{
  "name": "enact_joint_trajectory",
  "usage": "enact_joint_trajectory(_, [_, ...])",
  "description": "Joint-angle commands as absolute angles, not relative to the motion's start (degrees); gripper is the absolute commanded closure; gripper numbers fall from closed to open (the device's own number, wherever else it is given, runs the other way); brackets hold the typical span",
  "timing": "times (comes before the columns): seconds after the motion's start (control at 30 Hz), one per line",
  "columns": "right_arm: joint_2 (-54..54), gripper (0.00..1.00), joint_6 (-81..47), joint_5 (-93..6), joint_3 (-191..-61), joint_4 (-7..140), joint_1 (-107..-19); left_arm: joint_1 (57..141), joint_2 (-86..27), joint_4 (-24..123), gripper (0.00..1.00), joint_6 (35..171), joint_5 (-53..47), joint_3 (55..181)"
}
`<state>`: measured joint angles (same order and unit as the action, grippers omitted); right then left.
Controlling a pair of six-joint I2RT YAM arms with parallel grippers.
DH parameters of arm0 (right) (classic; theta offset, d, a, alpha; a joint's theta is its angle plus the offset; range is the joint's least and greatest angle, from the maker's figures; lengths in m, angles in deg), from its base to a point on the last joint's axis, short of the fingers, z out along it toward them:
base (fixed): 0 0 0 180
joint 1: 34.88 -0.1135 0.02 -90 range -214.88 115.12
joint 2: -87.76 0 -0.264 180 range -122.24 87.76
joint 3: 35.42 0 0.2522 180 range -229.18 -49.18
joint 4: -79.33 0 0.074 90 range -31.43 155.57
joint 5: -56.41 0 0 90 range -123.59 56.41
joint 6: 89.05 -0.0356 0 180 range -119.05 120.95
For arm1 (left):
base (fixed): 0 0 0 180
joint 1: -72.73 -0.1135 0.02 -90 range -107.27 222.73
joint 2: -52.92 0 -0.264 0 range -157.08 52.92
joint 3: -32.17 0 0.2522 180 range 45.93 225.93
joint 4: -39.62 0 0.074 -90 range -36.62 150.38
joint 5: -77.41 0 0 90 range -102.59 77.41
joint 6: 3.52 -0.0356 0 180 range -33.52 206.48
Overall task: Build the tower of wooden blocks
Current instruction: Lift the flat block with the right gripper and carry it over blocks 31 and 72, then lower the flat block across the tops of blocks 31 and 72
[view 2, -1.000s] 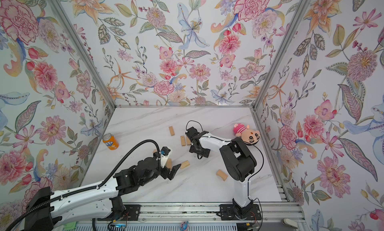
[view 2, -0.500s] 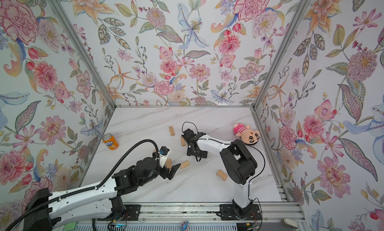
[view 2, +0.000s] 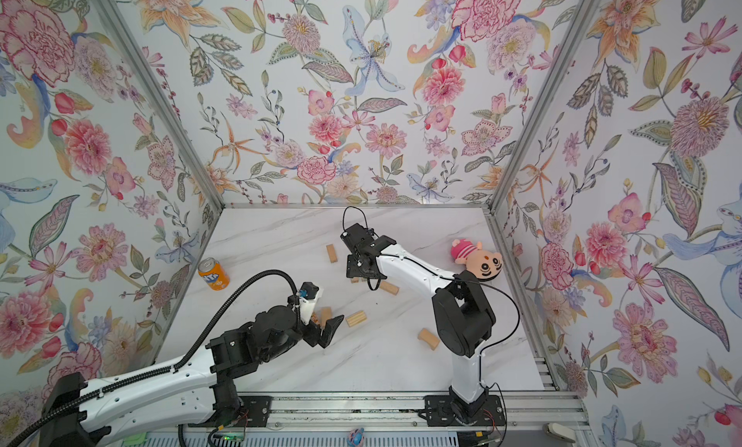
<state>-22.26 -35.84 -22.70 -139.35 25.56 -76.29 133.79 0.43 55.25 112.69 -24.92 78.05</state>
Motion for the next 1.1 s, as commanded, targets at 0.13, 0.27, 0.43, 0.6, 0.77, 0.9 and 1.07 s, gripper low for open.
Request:
enact_joint_trajectory(0.13, [-31.3, 0.37, -29.7, -26.0, -147.1, 23.6, -74.2, 133.1, -0.8, 58.0, 0.01, 113.6, -27.5, 81.1])
enact_joint_trajectory(0.27, [-34.4, 0.36, -28.6, -26.5, -149.7, 23.4, -73.7, 132.8, -1.4, 58.4, 0.01, 112.9, -28.0, 81.7])
enact_joint_trajectory(0.43, [-37.1, 0.37, -27.5, -27.0, -152.3, 22.7, -73.6, 132.1, -1.3, 58.3, 0.01, 113.2, -27.9, 81.0])
enact_joint_trajectory(0.6, [-39.7, 0.36, -26.1, -26.7, -155.9, 21.1, -73.5, 131.2, -0.8, 58.2, 0.01, 113.5, -27.7, 80.1])
enact_joint_trajectory(0.77, [-42.1, 0.36, -25.6, -27.0, -158.9, 19.7, -73.0, 130.4, -0.1, 58.3, 0.01, 113.3, -27.5, 79.8])
enact_joint_trajectory(0.9, [-43.7, 0.36, -25.5, -27.2, -160.3, 19.2, -72.9, 129.7, 0.1, 58.1, 0.01, 113.2, -27.3, 79.6])
enact_joint_trajectory(1.07, [-45.3, 0.35, -24.7, -27.5, -162.4, 18.2, -72.7, 129.1, -0.2, 57.4, 0.01, 113.0, -26.6, 79.2])
